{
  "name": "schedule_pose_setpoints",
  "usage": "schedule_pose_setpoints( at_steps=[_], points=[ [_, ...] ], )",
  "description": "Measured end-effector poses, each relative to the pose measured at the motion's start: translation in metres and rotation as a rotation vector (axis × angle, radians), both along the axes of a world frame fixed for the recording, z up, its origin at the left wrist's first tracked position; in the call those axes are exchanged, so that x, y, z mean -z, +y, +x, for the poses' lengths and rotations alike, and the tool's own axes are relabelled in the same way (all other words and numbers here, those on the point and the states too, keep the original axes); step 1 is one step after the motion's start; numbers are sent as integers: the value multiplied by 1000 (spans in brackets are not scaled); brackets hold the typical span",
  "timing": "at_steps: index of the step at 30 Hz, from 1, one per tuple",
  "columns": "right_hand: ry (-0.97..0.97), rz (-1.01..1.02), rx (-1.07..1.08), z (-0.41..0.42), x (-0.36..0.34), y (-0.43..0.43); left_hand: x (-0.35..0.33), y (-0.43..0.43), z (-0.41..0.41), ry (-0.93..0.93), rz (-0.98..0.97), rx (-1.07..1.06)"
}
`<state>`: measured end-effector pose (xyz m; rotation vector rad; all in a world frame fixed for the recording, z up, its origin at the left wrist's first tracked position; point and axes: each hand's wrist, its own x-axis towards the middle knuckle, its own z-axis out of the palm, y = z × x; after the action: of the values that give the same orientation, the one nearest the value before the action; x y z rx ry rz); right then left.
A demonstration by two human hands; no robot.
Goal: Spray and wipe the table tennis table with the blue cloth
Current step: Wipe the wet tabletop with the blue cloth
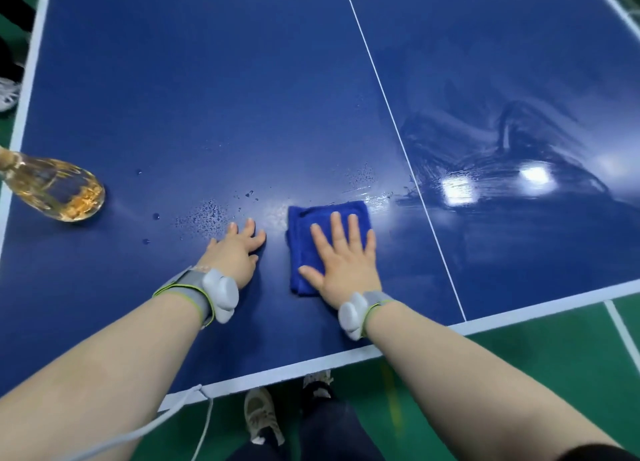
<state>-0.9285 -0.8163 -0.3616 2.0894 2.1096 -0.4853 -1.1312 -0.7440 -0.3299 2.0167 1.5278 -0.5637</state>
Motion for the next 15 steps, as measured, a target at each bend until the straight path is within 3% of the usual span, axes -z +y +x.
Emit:
schedule_pose_setpoints(
  at_steps=[3,8,15],
  points=[
    [10,12,-131,-32,3,-11,0,-3,0,-35,21,-4],
    [45,90,-105,-20,6,-21,0,-12,-1,-47,71,-16],
    [-57,89,251,83,4,-64,1,-23,-4,-8,119,-7]
  ],
)
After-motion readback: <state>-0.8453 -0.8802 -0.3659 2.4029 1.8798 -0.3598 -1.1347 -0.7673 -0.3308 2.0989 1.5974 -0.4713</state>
